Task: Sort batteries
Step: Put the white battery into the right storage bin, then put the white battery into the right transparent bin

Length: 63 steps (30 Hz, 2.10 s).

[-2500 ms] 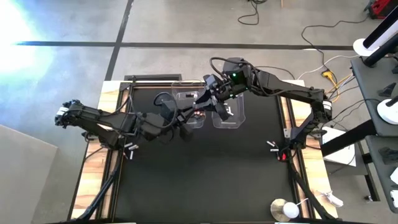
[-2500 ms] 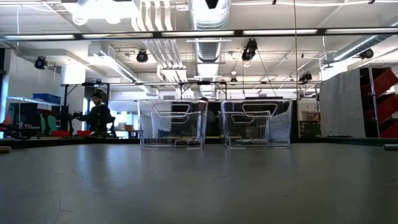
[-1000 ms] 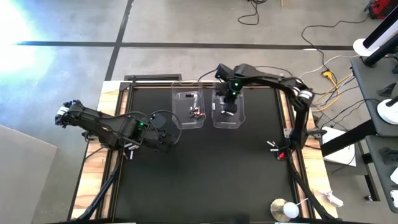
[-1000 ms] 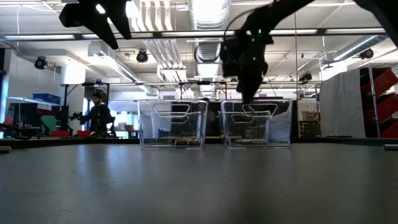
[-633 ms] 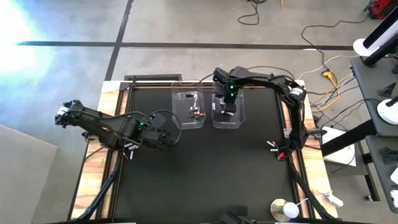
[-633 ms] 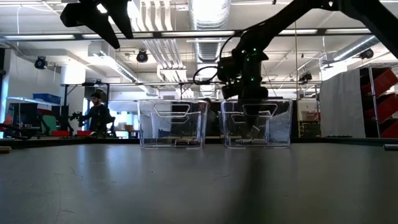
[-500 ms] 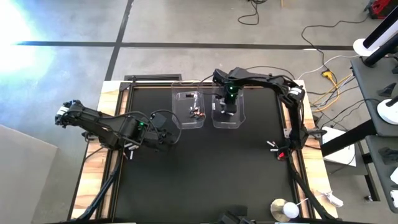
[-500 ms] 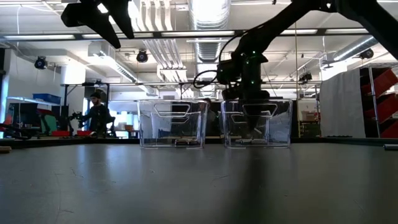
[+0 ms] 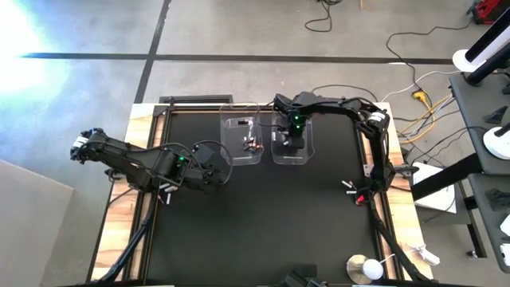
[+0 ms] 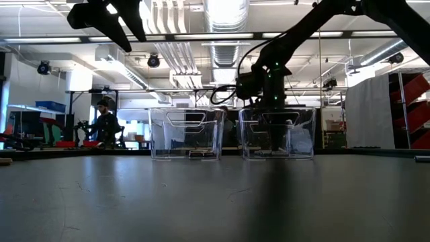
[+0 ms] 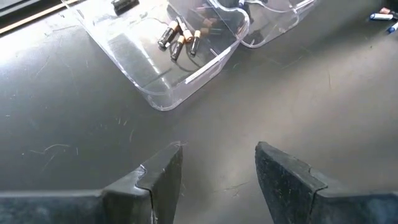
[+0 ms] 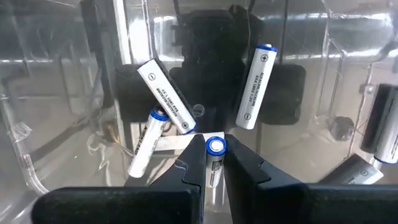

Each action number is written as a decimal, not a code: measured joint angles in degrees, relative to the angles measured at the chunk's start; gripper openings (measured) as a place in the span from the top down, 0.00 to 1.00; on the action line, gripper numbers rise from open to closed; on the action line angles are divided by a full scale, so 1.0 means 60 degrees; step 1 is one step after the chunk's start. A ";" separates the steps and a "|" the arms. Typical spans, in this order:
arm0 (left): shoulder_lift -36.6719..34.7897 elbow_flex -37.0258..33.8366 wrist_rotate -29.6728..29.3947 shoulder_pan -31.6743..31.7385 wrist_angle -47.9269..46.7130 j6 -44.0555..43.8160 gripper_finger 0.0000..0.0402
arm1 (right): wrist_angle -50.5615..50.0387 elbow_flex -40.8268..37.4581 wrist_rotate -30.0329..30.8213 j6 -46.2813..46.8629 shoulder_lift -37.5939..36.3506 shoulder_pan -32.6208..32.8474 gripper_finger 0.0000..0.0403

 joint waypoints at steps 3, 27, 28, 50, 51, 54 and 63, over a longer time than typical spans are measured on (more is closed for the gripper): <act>0.0000 0.0000 0.0039 0.0000 -0.0005 0.0052 0.55 | 0.0152 -0.0063 -0.0001 -0.0005 -0.0001 0.0002 0.93; 0.0002 -0.2660 0.3321 -0.0335 -0.0667 -0.4066 0.61 | 0.0556 -0.0192 0.0073 0.0557 -0.1421 -0.0042 0.65; 0.0000 -0.2746 0.3379 -0.0334 -0.0659 -0.4154 0.61 | 0.0554 -0.0192 0.0073 0.0579 -0.1689 -0.0042 0.63; -0.0190 -0.5578 0.5688 -0.1472 0.0193 -0.9917 0.61 | 0.0643 -0.0188 0.0046 0.1094 -0.5337 -0.0042 0.56; -0.0207 -0.5649 0.5636 -0.1472 0.0205 -0.9966 0.61 | 0.0624 -0.0188 0.0047 0.1166 -0.5331 -0.0042 0.56; -0.0244 -0.5773 0.5626 -0.1472 -0.0001 -1.0042 0.61 | 0.0536 -0.0188 0.0047 0.1189 -0.5326 -0.0042 0.55; -0.0609 -0.5956 0.5306 -0.1472 -0.0890 -1.0327 0.61 | 0.0306 -0.0188 0.0047 0.1350 -0.5322 -0.0042 0.59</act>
